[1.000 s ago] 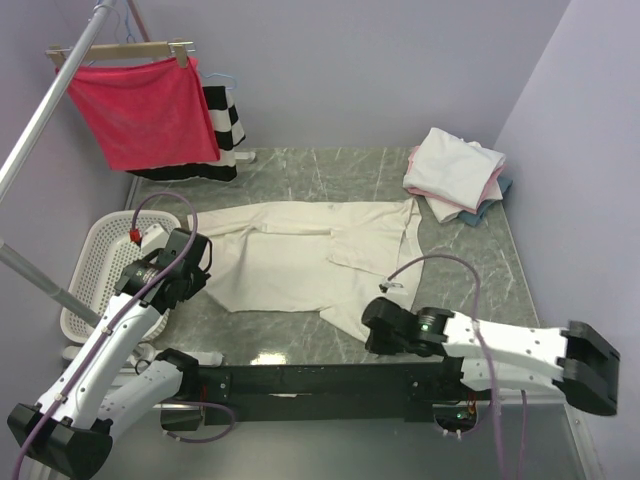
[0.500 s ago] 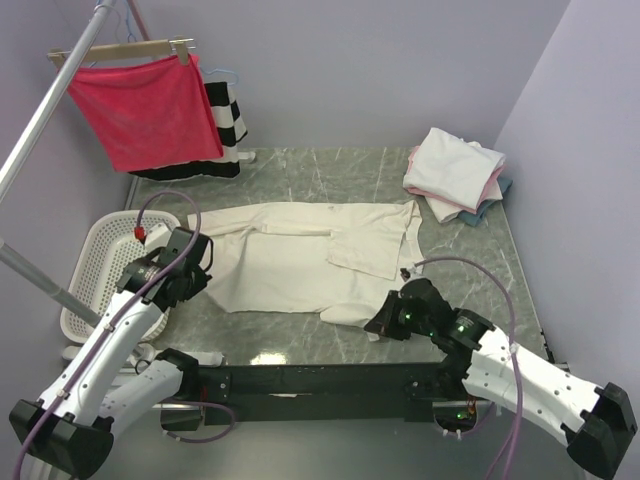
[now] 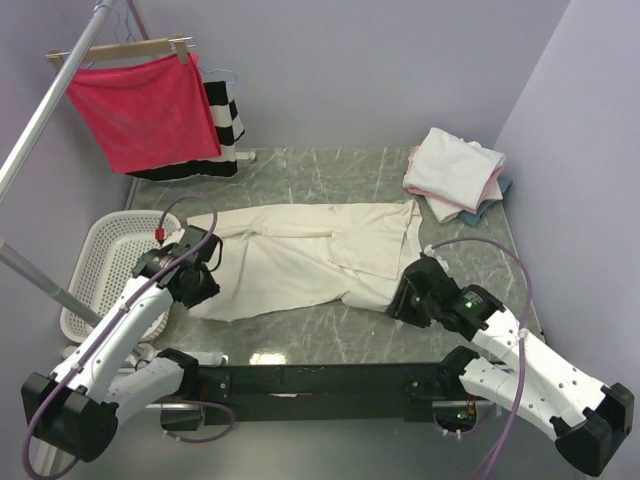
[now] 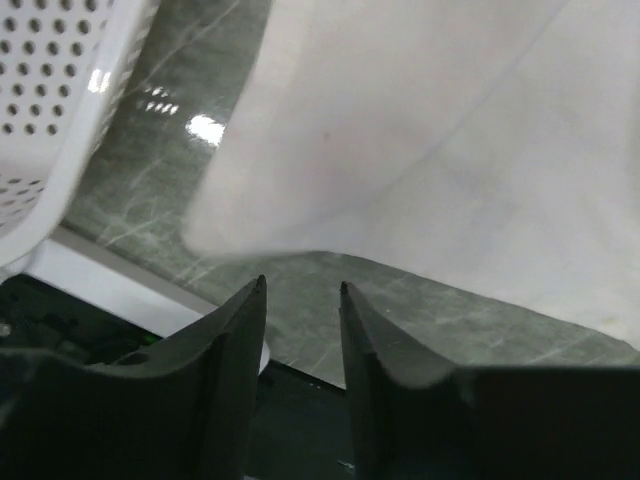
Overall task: Fold and stack the t-shirts
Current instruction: Fold the tshirt
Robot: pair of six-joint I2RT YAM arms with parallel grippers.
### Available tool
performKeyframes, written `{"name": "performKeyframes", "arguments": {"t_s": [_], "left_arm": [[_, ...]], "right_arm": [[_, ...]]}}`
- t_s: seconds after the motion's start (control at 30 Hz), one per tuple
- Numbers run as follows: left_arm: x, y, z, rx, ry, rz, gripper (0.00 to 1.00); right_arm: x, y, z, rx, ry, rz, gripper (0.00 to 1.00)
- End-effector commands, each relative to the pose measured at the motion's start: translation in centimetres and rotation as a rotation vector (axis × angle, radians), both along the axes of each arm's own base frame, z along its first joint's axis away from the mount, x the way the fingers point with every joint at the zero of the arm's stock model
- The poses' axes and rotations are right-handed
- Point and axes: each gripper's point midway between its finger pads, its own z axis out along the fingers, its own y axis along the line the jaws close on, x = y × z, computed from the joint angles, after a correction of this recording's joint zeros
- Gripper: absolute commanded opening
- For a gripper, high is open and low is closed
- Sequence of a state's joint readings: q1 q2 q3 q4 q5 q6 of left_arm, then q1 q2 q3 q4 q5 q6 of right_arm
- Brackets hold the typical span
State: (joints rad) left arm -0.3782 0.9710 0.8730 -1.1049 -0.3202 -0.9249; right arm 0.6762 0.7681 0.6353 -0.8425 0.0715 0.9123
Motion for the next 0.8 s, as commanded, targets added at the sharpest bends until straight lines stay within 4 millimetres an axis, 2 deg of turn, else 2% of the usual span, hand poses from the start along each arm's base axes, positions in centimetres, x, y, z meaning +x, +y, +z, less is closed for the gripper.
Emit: {"name": "performKeyframes", "arguments": {"t_s": [0.0,0.03,0.07,0.1,0.13,0.17,0.2,0.27,0.3,0.33,0.37,0.4,0.43,0.47,0.5,0.53,0.57,0.6,0.63,0.67,0.7,0.77], "left_arm": [[-0.1,1.9,2.8,0.097,-0.004,0.017,0.72],[0.1,2.3,3.9,0.113,-0.028,0.029,0.85],[0.5,3.0,5.0,0.142,-0.061,0.051,0.9],[1.6,2.8,7.0,0.132,-0.128,0.053,0.92],[2.1,3.1,7.9,0.144,-0.163,0.052,0.93],[2.8,3.5,8.7,0.164,-0.199,0.067,0.95],[4.6,3.0,9.9,0.137,-0.274,0.068,0.97],[6.8,2.7,9.7,0.126,-0.292,0.034,0.97],[7.7,1.8,8.9,0.084,-0.284,0.002,0.93],[10.1,1.3,8.2,0.068,-0.304,0.003,0.91],[11.1,1.1,7.5,0.053,-0.303,0.008,0.88],[11.7,0.0,6.1,0.002,-0.28,-0.024,0.81],[12.9,-0.2,4.6,-0.011,-0.255,-0.025,0.78],[14.2,-0.8,4.2,-0.042,-0.284,-0.022,0.76],[14.6,-1.2,2.8,-0.058,-0.275,-0.032,0.73],[15.3,-1.5,1.3,-0.073,-0.255,-0.033,0.72],[16.1,-1.5,0.7,-0.08,-0.269,-0.021,0.69],[16.3,-1.5,-0.1,-0.08,-0.257,-0.019,0.66],[16.8,-1.3,-1.3,-0.066,-0.235,-0.009,0.65],[17.4,-1.2,-1.5,-0.062,-0.241,-0.003,0.65],[17.8,-1.0,-1.7,-0.051,-0.243,0.005,0.64],[18.3,-0.3,-2.8,-0.029,-0.216,0.026,0.64]], "right_arm": [[-1.1,-0.8,1.1,-0.086,0.051,0.105,0.65],[-0.3,-0.9,2.8,-0.092,0.01,0.084,0.68],[0.1,-1.1,3.8,-0.097,-0.02,0.087,0.72],[0.4,-1.5,5.2,-0.098,-0.066,0.065,0.74],[1.5,-1.4,7.8,-0.07,-0.142,0.043,0.76],[2.5,-2.0,9.1,-0.087,-0.212,0.01,0.8],[3.7,-2.1,10.6,-0.072,-0.284,-0.022,0.82],[5.8,-3.3,11.4,-0.143,-0.35,-0.076,0.86],[7.6,-2.9,11.2,-0.171,-0.368,-0.09,0.86],[8.7,-3.3,9.9,-0.207,-0.354,-0.101,0.86],[9.8,-3.2,9.2,-0.23,-0.346,-0.091,0.86],[11.8,-2.0,7.9,-0.223,-0.336,-0.085,0.86],[12.8,-1.9,6.6,-0.219,-0.315,-0.089,0.86],[13.7,-1.3,6.0,-0.21,-0.311,-0.069,0.85],[15.5,0.2,5.0,-0.177,-0.319,-0.049,0.85],[16.4,0.8,4.7,-0.16,-0.319,-0.033,0.85],[17.5,0.9,4.4,-0.156,-0.319,-0.025,0.84],[19.0,1.4,3.2,-0.16,-0.312,-0.02,0.84],[19.9,2.2,3.4,-0.137,-0.313,0.003,0.84],[20.8,2.0,3.0,-0.147,-0.304,0.009,0.84],[21.8,2.0,1.3,-0.163,-0.27,0.011,0.84],[23.3,2.6,1.1,-0.144,-0.259,0.046,0.84]]}}
